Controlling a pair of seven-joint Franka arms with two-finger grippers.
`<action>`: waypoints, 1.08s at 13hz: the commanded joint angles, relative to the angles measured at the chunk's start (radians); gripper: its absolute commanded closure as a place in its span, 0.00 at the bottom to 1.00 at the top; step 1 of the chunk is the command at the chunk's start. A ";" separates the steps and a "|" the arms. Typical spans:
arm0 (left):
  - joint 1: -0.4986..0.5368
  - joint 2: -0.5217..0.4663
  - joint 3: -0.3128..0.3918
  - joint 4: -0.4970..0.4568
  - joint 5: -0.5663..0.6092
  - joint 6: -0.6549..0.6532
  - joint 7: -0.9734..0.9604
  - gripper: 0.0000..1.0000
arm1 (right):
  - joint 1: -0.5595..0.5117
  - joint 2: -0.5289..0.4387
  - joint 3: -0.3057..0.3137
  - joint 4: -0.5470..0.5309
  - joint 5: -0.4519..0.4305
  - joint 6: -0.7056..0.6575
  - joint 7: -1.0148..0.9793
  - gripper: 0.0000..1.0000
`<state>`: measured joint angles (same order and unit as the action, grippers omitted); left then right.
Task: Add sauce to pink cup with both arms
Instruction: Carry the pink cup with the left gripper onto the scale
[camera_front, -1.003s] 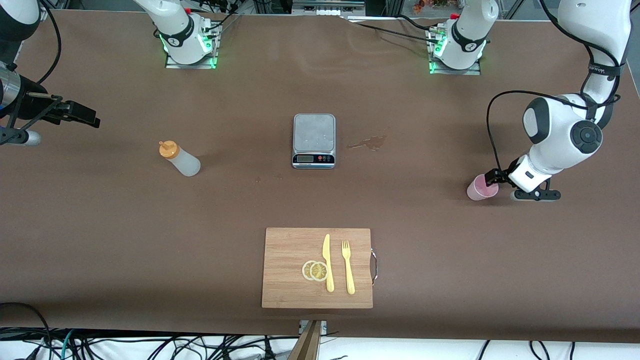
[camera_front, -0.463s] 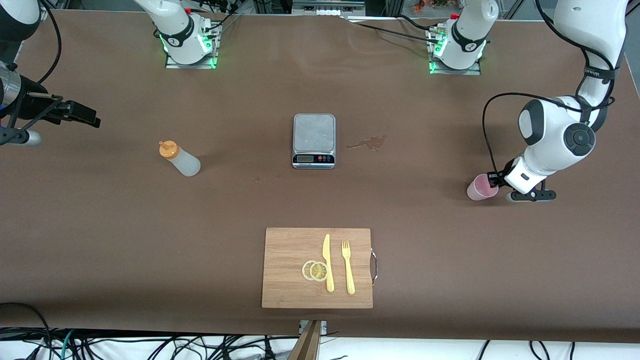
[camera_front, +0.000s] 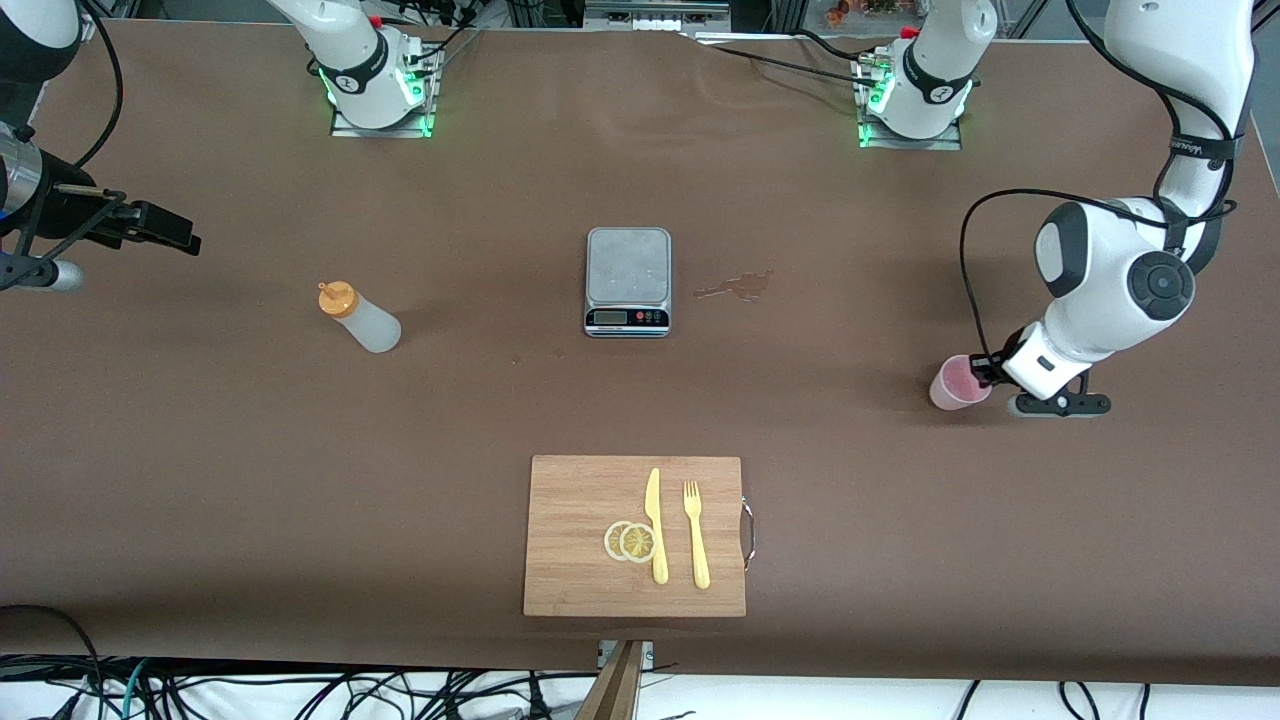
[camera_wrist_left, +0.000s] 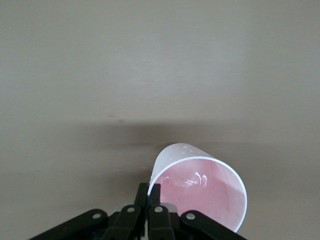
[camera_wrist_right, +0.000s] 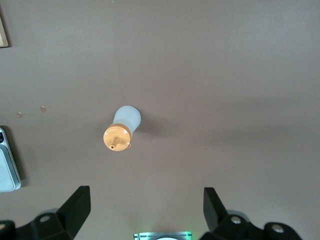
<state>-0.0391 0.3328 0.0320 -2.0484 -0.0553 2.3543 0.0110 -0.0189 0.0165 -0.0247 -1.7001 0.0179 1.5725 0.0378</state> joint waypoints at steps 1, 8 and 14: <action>-0.083 -0.009 -0.042 0.106 -0.034 -0.125 -0.104 1.00 | 0.010 -0.009 -0.011 0.008 0.005 -0.022 0.002 0.00; -0.332 -0.005 -0.175 0.134 -0.034 -0.138 -0.503 1.00 | 0.011 -0.010 -0.007 0.008 0.005 -0.026 0.004 0.00; -0.545 0.032 -0.175 0.155 -0.070 -0.078 -0.706 1.00 | 0.011 -0.012 -0.004 0.008 0.007 -0.026 0.005 0.00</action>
<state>-0.5386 0.3425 -0.1595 -1.9203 -0.0903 2.2491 -0.6530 -0.0145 0.0153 -0.0263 -1.7000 0.0179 1.5632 0.0378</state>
